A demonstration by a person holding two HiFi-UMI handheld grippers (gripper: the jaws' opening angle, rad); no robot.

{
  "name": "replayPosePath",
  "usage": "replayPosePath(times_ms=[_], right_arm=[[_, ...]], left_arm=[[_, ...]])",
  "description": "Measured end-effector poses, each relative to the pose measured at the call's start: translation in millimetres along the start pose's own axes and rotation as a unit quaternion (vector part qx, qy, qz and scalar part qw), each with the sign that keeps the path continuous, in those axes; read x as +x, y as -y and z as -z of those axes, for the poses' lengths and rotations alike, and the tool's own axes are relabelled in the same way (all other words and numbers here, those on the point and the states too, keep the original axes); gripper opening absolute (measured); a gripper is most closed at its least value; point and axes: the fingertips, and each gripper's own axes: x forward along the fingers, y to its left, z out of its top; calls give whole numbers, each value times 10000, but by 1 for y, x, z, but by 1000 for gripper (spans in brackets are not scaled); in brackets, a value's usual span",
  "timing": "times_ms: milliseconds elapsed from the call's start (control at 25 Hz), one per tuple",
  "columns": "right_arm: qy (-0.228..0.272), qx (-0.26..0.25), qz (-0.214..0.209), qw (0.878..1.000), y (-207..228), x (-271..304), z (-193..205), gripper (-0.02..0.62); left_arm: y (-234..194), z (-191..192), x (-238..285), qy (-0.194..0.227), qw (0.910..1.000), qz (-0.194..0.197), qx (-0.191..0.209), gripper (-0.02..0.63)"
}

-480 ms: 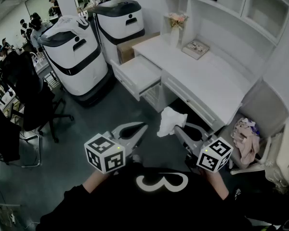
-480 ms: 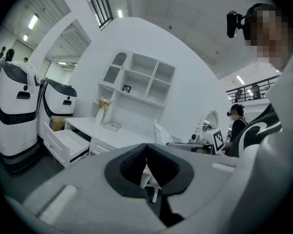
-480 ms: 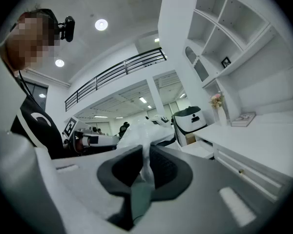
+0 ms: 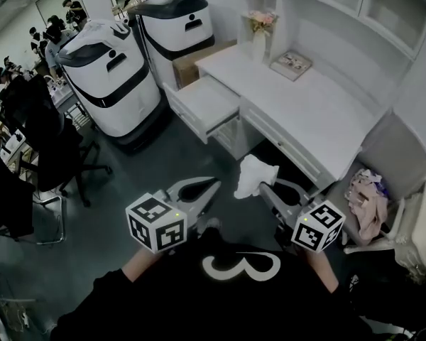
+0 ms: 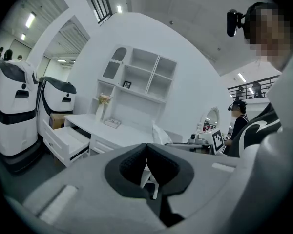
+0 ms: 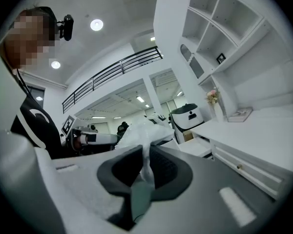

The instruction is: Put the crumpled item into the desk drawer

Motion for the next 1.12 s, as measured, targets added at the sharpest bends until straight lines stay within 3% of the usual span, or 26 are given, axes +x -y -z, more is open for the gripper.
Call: replayPosePath(times_ms=[400,600,1120], right_arm=[[-138,105,142,9997,33,20,15,44],[-166,286,301,9990,73,35,17,44],[-453,607,410,9963,163,155,-1,44]], left_arm=[[-26,4,33,-145,9999,69,-3,10],[-52,6,60,-259,9996,68,-58,10],[-191,-21,122,-508,9975,-25,-482,9]])
